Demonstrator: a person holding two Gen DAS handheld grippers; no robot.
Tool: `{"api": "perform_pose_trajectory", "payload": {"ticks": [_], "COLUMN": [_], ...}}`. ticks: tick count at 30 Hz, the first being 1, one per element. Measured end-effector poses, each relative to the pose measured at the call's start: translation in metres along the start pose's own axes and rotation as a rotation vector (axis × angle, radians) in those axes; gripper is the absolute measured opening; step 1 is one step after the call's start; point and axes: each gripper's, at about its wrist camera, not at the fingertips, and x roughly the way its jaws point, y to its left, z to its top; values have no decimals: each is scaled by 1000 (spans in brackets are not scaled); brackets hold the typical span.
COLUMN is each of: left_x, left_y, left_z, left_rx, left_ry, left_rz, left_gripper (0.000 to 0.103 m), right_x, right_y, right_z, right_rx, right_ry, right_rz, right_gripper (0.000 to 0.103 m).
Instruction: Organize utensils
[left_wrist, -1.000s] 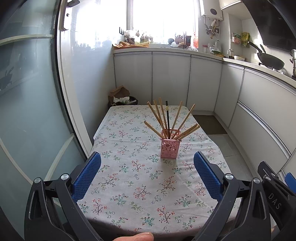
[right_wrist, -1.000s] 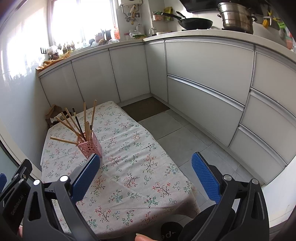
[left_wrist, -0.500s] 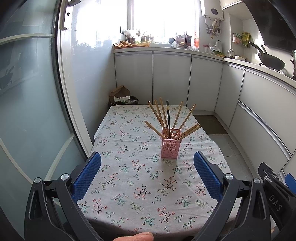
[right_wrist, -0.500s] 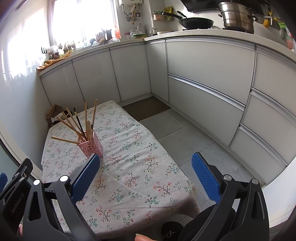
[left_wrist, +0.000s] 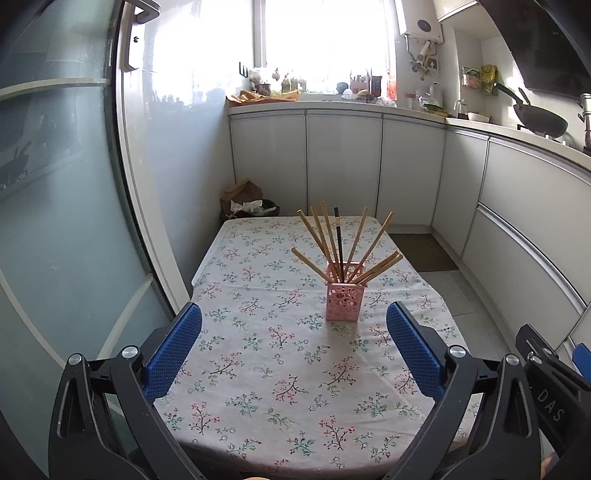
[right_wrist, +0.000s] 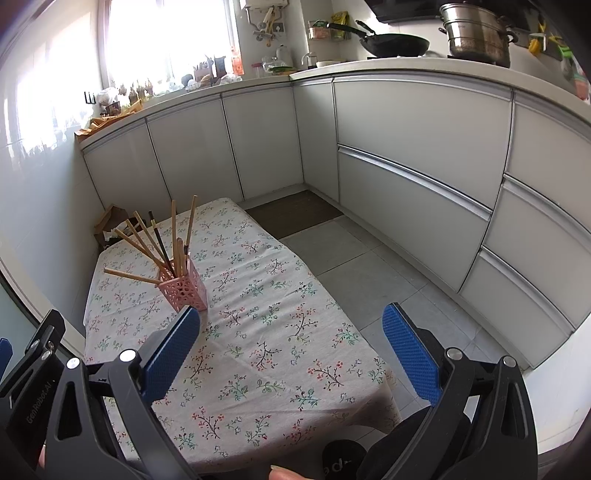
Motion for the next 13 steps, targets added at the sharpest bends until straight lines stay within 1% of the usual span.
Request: {"api": "perform_pose_trajectory", "payload": {"ticks": [5,13], "left_x": [-2,3], "left_y": [1,5], "left_z": [2,4], "left_rx": [-6,-28], "left_ry": [-13,31], "left_rz": [-5,-41], "left_gripper": [96,96], "right_x": [-1,0], "right_y": [-2,-2], "right_z": [2,2], "right_rx": [-1,3], "right_ry": [-6,-4], "right_rz": [1,2], "right_gripper": [97,97]}}
